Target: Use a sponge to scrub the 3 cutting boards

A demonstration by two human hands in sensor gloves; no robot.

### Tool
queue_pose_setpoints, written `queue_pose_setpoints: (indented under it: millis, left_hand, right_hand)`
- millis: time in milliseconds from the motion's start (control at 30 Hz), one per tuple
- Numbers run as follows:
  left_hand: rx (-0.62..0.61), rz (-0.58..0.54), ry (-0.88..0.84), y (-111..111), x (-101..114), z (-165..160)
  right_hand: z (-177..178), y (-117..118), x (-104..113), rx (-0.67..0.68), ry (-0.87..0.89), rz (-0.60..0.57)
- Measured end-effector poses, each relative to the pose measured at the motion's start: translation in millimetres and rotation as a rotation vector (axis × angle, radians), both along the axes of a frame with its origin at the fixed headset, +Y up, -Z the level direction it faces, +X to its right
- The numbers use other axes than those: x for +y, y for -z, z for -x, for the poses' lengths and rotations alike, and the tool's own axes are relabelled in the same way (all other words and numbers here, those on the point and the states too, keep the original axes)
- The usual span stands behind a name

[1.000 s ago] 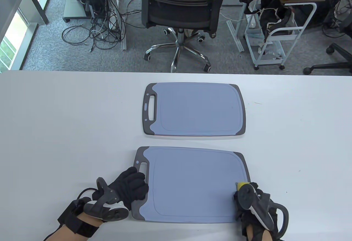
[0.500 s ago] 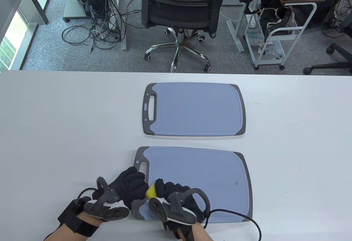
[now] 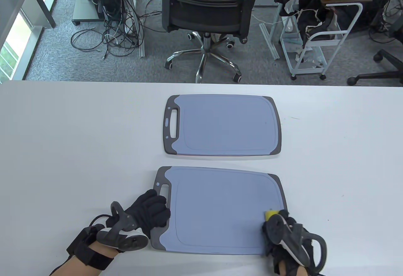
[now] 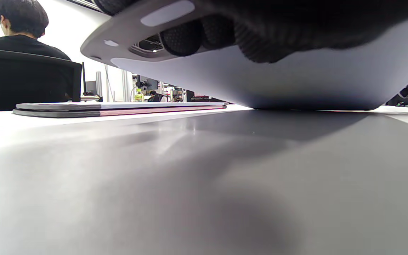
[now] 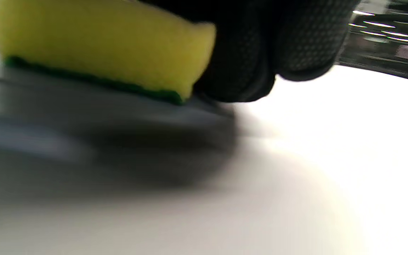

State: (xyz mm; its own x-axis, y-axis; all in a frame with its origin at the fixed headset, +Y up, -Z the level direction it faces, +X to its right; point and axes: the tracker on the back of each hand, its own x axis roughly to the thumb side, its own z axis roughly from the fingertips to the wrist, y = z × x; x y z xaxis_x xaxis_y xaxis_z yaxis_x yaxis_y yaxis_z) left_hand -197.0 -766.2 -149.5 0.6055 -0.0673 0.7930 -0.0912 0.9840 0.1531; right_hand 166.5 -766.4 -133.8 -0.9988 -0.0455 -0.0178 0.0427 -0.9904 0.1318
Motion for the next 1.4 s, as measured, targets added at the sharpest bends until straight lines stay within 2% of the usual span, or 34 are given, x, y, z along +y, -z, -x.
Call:
queue_pose_setpoints:
  millis: [133, 200, 267, 300, 367, 467, 567, 700, 800, 833, 867, 933, 1000, 1067, 1133, 1200, 1267, 1333, 1400]
  left_hand:
    - [0.046, -0.002, 0.016, 5.6, 0.1, -0.3]
    - [0.059, 0.013, 0.011, 8.0, -0.3, 0.7]
    - [0.067, 0.007, 0.010, 8.5, 0.0, 1.6]
    - [0.070, 0.005, 0.008, 8.6, 0.3, 2.4]
    - [0.072, 0.002, 0.007, 8.6, 0.5, 3.0]
    - [0.071, -0.011, 0.020, 7.2, 0.6, 1.2]
    - [0.073, -0.008, 0.028, 7.6, 0.6, 0.5]
    - [0.080, -0.017, 0.032, 7.6, 0.8, 0.2]
    - [0.079, -0.040, 0.045, 5.0, 1.1, -1.6]
    - [0.080, -0.046, 0.052, 4.4, 1.2, -2.4]
    - [0.082, -0.051, 0.060, 4.1, 1.2, -3.1]
    - [0.083, -0.042, 0.062, 5.1, 0.8, -3.2]
    - [0.081, -0.038, 0.062, 5.5, 0.7, -3.4]
    - [0.078, -0.043, 0.069, 4.8, 0.5, -4.2]
    - [0.076, -0.037, 0.069, 6.0, 0.3, -3.7]
    - [0.078, -0.019, 0.061, 8.0, -0.2, -2.7]
    - [0.080, -0.009, 0.055, 9.3, -0.4, -2.0]
    - [0.082, -0.006, 0.060, 10.0, -0.4, -1.2]
    - [0.078, -0.007, 0.063, 9.3, -0.4, -1.2]
  right_hand:
    - [134.4, -3.4, 18.7, 0.363, 0.110, -0.050]
    - [185.2, -11.6, 27.3, 0.501, 0.091, -0.073]
    - [213.9, -17.1, 32.2, 0.584, 0.052, -0.103]
    - [217.1, -17.1, 32.6, 0.571, 0.031, -0.112]
    - [203.3, -15.2, 30.1, 0.544, 0.056, -0.072]
    - [147.7, -17.0, 19.9, 0.402, 0.041, -0.042]
    - [69.3, -23.1, 8.6, 0.231, 0.001, -0.005]
    - [-37.4, -28.8, -5.0, -0.076, 0.008, 0.087]
    - [-78.8, -33.8, -14.7, -0.195, 0.067, 0.105]
    - [-80.6, -34.9, -14.7, -0.191, 0.098, 0.101]
    - [-75.5, -33.9, -14.4, -0.168, 0.122, 0.053]
    - [-54.4, -30.4, -10.0, -0.080, 0.022, 0.024]
    - [-19.7, -26.6, -3.9, 0.048, -0.018, 0.002]
    - [35.5, -24.9, 3.6, 0.175, 0.076, -0.030]
    - [106.2, -25.0, 13.6, 0.348, 0.128, -0.036]
    - [163.1, -27.7, 22.4, 0.475, 0.100, -0.046]
    - [198.3, -30.5, 27.7, 0.551, 0.069, -0.069]
    - [208.9, -31.1, 28.3, 0.568, 0.013, -0.076]
    - [195.0, -30.3, 25.6, 0.558, 0.035, -0.073]
